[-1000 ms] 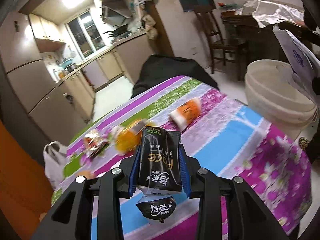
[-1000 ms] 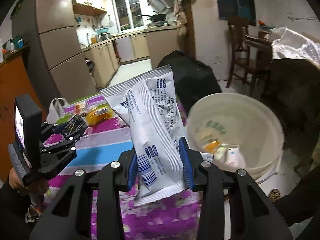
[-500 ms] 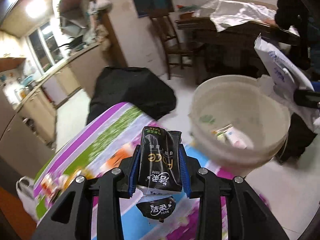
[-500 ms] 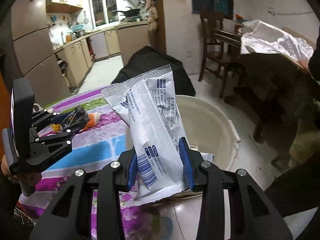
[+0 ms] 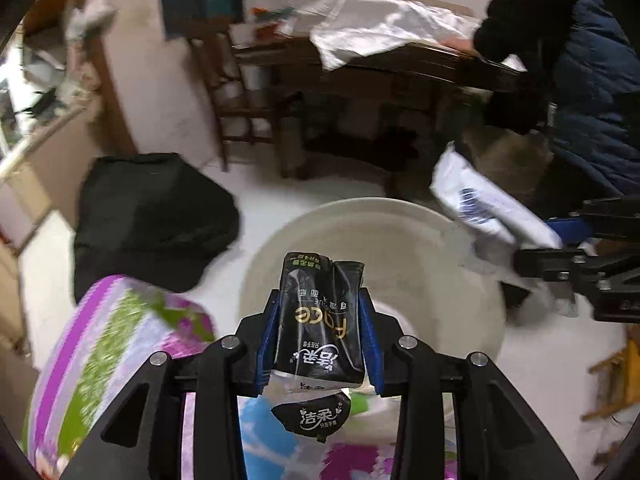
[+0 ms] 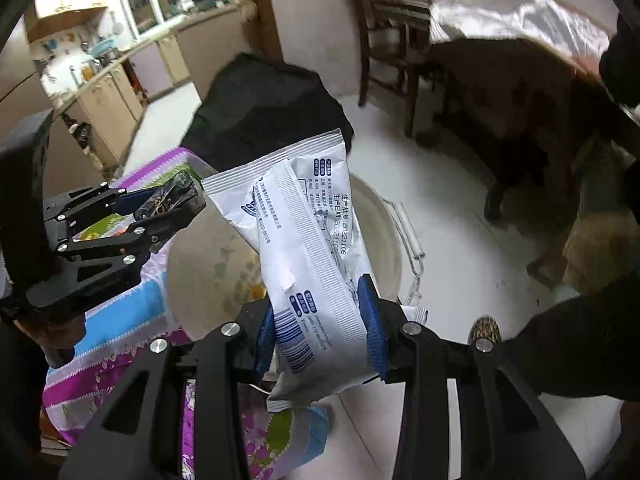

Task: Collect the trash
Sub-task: 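Carry the black tissue pack and white packet over the white bucket with both tools, then open both tools to drop the tissue pack and packet into the bucket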

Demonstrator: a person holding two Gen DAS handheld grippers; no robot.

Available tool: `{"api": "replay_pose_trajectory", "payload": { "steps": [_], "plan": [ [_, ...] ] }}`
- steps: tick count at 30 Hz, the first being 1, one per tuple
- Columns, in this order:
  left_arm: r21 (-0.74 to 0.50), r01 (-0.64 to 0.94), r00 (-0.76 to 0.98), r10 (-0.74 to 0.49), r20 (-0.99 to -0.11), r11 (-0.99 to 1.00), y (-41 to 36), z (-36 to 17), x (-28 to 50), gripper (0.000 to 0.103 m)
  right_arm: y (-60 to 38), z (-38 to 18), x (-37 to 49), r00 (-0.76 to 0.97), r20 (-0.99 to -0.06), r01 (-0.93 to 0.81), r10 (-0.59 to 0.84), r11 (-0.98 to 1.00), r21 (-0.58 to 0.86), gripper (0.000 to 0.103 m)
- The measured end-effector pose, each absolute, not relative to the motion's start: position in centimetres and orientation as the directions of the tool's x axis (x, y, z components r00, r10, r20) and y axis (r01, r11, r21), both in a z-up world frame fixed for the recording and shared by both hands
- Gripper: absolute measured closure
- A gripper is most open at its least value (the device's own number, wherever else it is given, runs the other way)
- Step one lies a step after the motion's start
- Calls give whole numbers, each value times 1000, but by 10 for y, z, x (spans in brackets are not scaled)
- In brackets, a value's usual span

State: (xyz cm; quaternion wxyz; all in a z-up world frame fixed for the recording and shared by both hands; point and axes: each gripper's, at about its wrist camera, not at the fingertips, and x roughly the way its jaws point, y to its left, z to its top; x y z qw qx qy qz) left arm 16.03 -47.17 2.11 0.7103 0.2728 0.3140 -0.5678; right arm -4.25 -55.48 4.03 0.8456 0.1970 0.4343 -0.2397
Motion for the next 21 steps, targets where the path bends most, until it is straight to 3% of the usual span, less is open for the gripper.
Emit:
{"api": "replay_pose_trajectory", "payload": {
  "steps": [15,17,19,21],
  "plan": [
    [11,982,115,-560,-821,187,-516,-7,176,62,-598,28,-15,442,-892,656,-97,713,248,65],
    [13,981,120,-555,-823,194,-517,-10,178,56,-604,28,-10,448,-891,649,-76,713,266,63],
    [7,981,117,-558,-822,196,-515,-11,181,42,-608,28,-6,464,-884,645,-61,707,289,57],
    [13,979,128,-568,-813,202,-511,-9,183,37,-610,28,-5,468,-881,649,-69,703,290,52]
  ]
}}
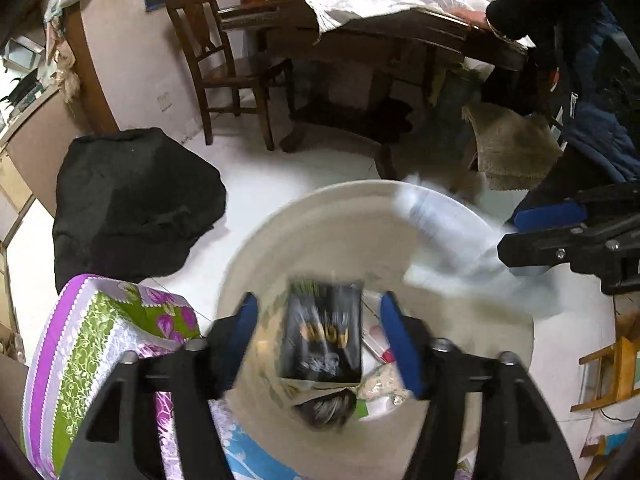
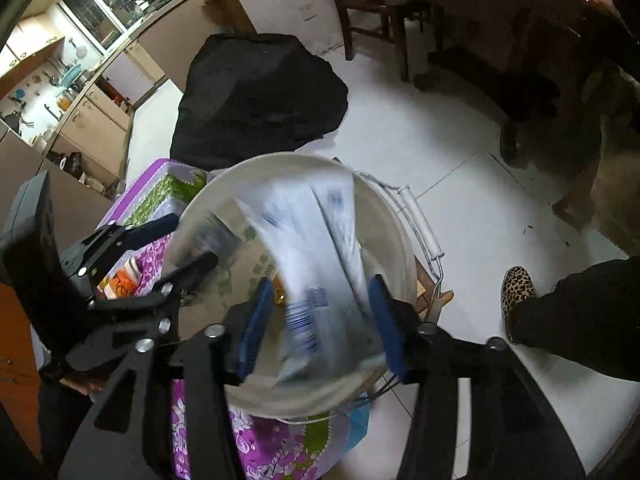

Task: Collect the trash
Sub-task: 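Open both tools to drop the tissue pack and packet into the bucket, then swing both open tools back toward the items on the table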

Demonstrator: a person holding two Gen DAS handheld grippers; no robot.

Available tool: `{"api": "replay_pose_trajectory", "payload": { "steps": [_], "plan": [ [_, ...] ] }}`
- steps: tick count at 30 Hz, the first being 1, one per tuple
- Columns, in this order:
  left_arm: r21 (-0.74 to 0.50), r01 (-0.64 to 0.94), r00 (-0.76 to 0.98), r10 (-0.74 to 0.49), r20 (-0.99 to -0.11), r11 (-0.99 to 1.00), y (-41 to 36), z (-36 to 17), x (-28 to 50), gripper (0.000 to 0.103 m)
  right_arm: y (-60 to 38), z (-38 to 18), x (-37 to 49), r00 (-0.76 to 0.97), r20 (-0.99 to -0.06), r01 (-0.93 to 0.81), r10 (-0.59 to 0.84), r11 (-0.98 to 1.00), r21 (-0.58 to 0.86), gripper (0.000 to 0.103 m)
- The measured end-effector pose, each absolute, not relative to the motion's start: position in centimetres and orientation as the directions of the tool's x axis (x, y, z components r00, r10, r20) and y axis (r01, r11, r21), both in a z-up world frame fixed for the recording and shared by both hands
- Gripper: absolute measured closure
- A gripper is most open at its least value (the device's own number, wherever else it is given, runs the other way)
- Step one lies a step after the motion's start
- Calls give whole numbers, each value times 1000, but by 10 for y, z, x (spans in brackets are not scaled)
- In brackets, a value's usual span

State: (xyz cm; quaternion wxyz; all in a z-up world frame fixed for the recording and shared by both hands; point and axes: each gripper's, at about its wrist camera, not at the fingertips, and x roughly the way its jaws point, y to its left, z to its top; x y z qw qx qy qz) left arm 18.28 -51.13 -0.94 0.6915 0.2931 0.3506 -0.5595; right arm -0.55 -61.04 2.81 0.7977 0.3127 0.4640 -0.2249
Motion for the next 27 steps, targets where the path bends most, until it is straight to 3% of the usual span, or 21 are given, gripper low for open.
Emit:
{"api": "replay_pose_trajectory", "payload": {
  "steps": [15,20,27],
  "plan": [
    [8,967,163,-598,-784,254,-484,-6,186,37,-595,26,0,446,-887,630,-122,746,215,52],
    [83,927,310,-625,-716,365,-445,-6,179,37,-561,32,-5,526,-818,593,-233,790,157,52],
    [95,904,354,-605,-713,417,-403,-18,174,37,-511,17,4,583,-752,556,-306,826,95,52]
  ]
}}
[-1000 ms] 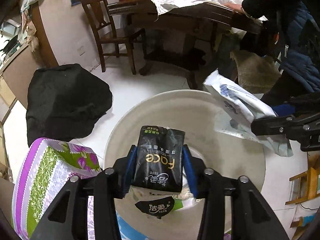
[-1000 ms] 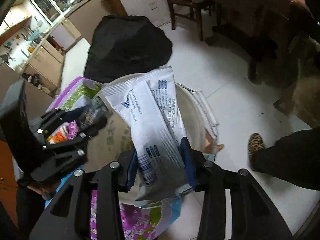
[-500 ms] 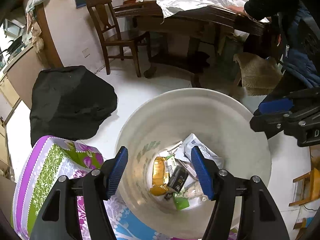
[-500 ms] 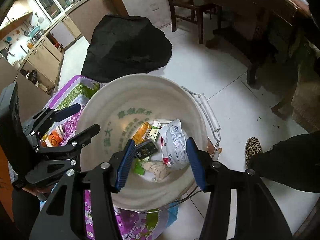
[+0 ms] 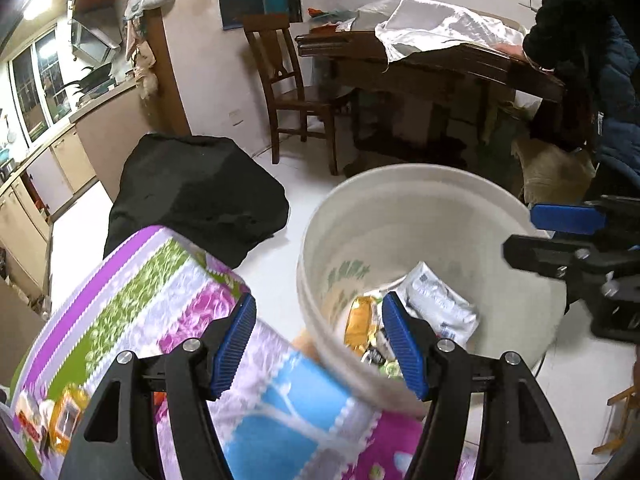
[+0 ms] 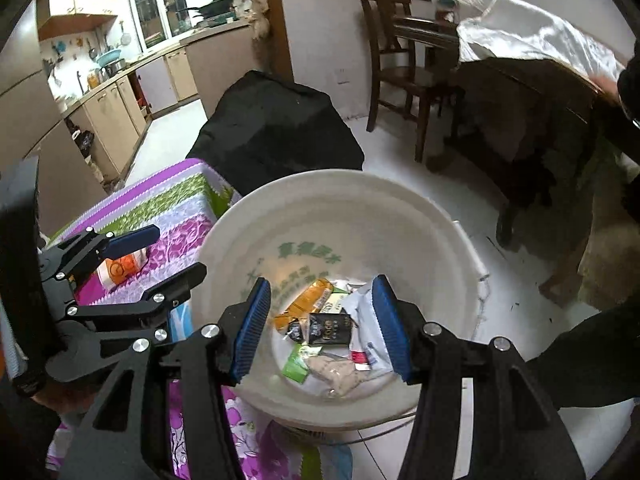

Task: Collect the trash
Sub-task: 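Swing both open tools back toward the items on the table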

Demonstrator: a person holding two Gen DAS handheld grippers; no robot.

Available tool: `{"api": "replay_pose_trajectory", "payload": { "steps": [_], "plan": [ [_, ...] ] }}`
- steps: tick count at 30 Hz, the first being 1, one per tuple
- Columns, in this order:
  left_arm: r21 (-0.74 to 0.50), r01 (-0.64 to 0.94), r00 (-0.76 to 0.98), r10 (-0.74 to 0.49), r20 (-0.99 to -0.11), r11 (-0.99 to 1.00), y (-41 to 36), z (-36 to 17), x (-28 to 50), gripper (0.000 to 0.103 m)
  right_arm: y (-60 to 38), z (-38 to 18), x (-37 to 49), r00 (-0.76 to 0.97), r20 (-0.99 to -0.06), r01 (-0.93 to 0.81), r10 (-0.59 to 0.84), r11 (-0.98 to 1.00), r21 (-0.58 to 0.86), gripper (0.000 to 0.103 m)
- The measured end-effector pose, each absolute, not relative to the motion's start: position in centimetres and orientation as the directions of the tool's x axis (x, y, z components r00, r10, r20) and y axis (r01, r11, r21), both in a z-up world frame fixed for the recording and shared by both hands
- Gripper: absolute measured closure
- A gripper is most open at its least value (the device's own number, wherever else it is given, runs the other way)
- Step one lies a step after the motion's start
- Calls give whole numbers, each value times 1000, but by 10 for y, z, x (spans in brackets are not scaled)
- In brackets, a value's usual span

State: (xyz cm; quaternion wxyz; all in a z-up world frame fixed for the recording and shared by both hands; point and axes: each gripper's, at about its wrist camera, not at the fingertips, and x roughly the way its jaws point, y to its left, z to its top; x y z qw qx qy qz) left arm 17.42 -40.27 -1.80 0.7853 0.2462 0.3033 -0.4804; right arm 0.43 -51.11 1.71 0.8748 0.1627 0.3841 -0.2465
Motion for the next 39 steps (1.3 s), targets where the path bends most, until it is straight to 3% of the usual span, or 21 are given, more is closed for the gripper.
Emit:
{"api": "replay_pose_trajectory", "payload": {
  "steps": [15,22,31,39],
  "plan": [
    [109,803,488,-542,-684,586,-277,-34,184,37,-434,11,16,673,-643,492,-364,870,22,52],
    [120,710,574,-472,-669,694,-190,-48,198,37,-377,-7,33,734,-626,382,-262,922,62,52],
    [75,556,620,-353,-701,828,-68,-67,228,37,-300,-40,74,732,-679,198,-64,973,122,52],
    [55,363,681,-225,-696,930,24,-68,264,36,-231,-56,105,707,-704,-16,64,997,75,52]
  ]
}}
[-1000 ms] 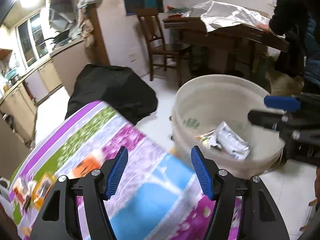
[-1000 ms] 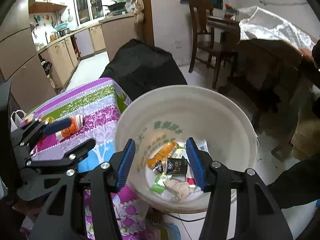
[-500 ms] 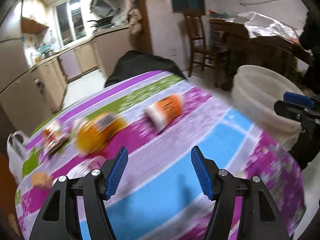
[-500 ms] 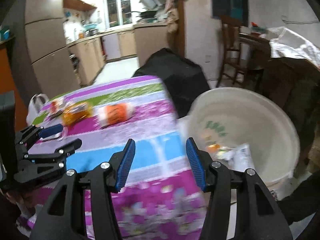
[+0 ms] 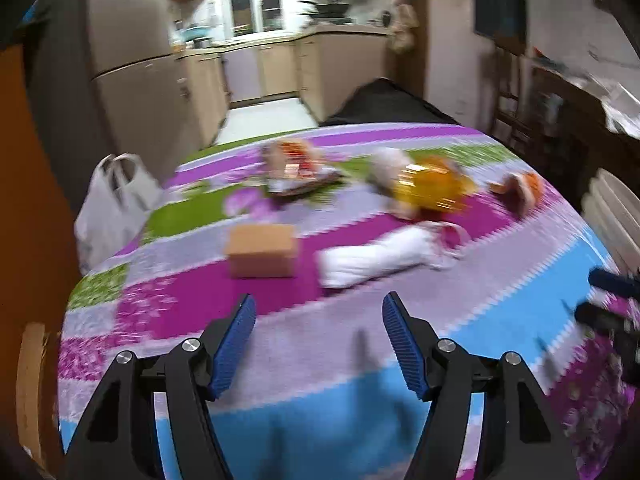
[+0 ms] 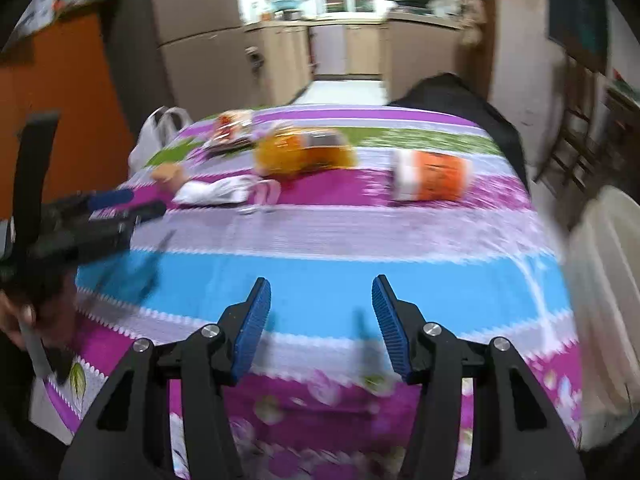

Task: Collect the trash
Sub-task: 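Swing both open tools back toward the items on the table, then grasp the white mask with the right tool while the left tool grasps the tan sponge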

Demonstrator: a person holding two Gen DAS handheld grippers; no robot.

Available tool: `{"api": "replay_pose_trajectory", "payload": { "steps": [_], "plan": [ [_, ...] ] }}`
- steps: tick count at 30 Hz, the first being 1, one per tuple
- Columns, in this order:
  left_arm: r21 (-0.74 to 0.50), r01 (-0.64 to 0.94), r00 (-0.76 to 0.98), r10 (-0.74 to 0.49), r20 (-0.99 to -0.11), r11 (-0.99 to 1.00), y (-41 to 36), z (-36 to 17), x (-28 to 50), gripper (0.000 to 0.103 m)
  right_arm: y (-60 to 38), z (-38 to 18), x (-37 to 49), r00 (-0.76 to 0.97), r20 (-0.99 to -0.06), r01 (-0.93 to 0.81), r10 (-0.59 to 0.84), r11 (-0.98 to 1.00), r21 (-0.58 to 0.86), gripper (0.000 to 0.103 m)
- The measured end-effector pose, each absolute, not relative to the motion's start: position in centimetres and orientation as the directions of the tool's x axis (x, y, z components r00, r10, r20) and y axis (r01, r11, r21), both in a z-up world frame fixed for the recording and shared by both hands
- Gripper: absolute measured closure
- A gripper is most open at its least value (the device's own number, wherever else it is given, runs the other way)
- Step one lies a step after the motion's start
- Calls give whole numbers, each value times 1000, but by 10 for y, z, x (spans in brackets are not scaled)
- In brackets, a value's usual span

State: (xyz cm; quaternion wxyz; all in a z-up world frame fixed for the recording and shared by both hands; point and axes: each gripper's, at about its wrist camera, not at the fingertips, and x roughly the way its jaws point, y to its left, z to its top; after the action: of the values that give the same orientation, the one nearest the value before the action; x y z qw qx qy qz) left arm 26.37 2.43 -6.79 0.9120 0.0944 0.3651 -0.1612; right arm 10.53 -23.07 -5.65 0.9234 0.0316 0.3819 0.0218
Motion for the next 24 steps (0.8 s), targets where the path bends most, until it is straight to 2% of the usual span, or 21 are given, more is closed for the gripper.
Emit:
{"api": "replay_pose_trajectory", "payload": {
  "steps": [6,8,10,12,17,21,24],
  "plan": [
    [31,297,707,-198,-678,954,54,-48,292,31,-203,-57,136,694,-701,-156,162,985,73,50],
    [64,282,727,-169,-665,957,56,-39,307,31,-195,-54,152,687,-693,-233,218,970,74,39],
    [59,321,718,-202,-666,945,58,-34,322,24,-184,-52,164,678,-690,-306,253,951,47,33],
    [71,354,704,-216,-677,932,59,-35,332,24,-169,-51,180,656,-699,-401,284,916,-4,29],
    [80,381,691,-226,-687,921,74,-44,334,24,-147,-55,218,600,-750,-550,279,825,-133,29],
    [43,370,667,-233,-708,928,93,-55,333,24,-145,-61,244,536,-797,-619,279,772,-145,30],
    [12,377,651,-256,-715,926,103,-57,334,24,-145,-68,256,474,-833,-670,287,731,-130,40]
  ]
}}
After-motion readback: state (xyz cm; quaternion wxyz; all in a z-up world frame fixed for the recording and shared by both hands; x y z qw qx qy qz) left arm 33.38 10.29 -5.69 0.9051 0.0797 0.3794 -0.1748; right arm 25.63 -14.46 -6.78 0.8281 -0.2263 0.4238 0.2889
